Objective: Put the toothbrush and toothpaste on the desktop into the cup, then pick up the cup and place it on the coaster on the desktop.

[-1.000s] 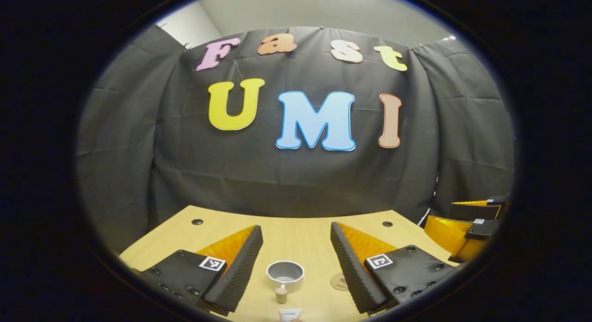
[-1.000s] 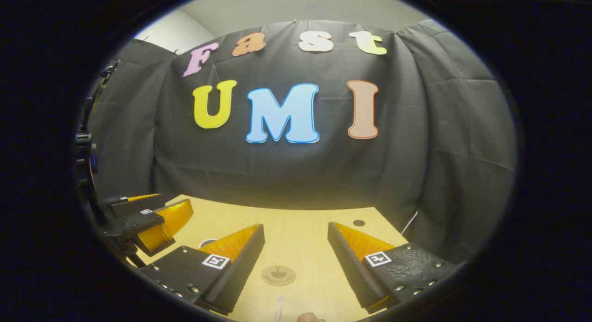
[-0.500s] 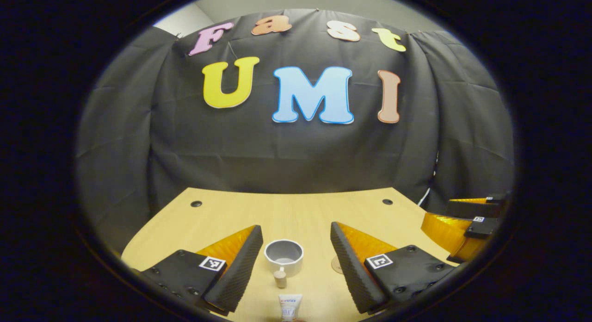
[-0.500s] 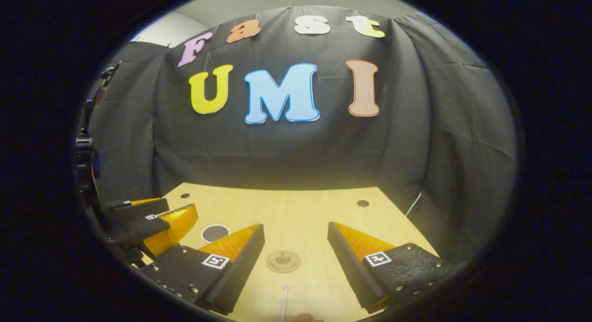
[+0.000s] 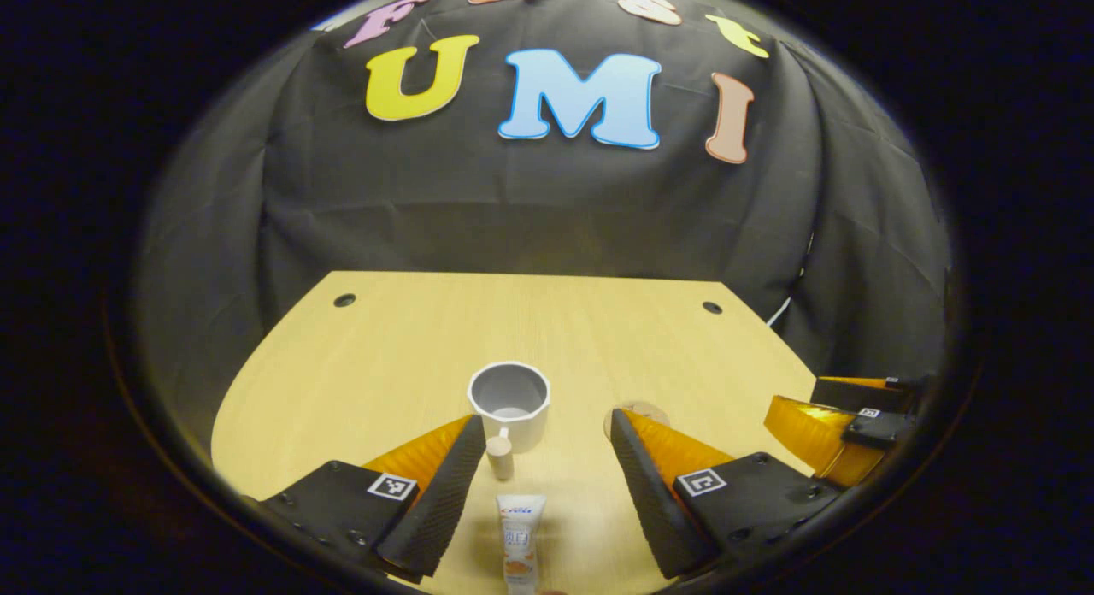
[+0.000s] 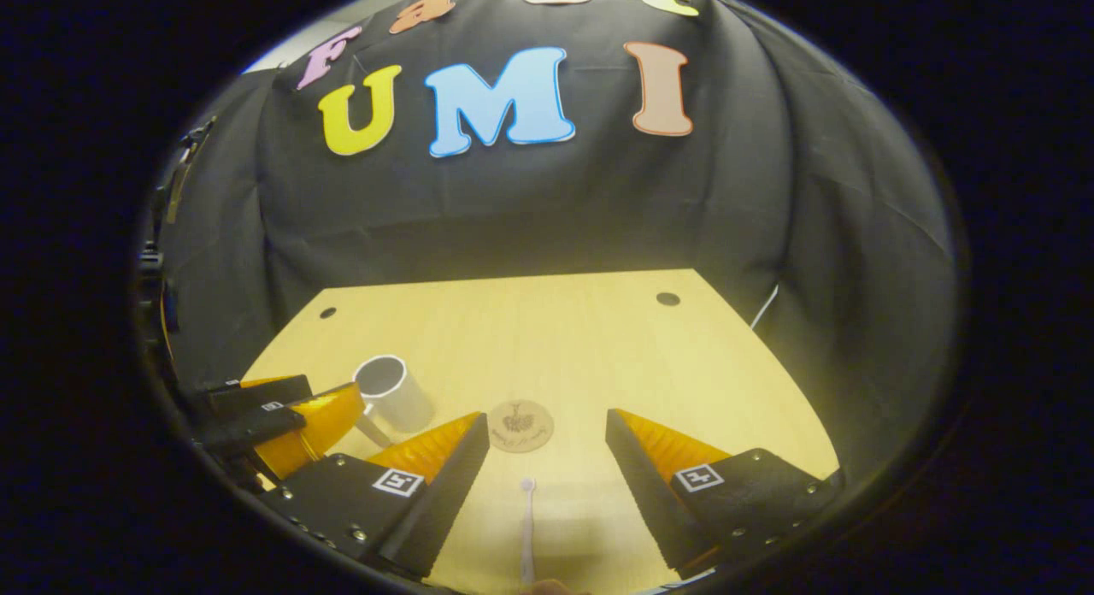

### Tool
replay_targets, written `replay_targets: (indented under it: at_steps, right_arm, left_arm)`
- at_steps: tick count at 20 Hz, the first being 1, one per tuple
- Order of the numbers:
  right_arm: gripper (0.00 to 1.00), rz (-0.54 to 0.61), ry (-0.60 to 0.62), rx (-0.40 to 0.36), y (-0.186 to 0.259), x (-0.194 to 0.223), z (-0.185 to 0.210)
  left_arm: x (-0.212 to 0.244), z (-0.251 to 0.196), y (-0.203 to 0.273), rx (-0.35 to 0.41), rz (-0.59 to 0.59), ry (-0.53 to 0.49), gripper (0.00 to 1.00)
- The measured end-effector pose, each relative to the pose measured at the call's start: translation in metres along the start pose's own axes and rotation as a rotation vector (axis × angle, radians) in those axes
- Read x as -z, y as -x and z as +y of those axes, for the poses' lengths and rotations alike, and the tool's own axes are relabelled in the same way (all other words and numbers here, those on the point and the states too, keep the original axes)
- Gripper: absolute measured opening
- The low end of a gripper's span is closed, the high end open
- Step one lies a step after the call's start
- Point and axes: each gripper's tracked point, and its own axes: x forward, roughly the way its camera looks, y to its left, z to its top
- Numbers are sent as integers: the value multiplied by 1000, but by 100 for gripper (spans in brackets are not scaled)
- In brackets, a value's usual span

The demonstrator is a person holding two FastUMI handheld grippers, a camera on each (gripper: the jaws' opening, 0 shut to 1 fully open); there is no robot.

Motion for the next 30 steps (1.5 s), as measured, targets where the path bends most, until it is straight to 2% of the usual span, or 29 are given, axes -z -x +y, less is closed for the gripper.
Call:
replay_targets:
  at_steps: [15, 18, 21, 30]
  right_arm:
    - [93, 386, -59, -88, -23, 95, 24]
    - [90, 453, -61, -105, -26, 112, 29]
    - [93, 515, -47, -118, -28, 128, 33]
    - [92, 670, -42, -91, -34, 155, 27]
  left_arm:
    - [79, 14, -18, 0, 288, 87, 95]
    - [95, 19, -19, -14, 351, 74, 94]
    - [112, 24, -20, -26, 414, 64, 94]
    - [160, 35, -16, -30, 632, 77, 97]
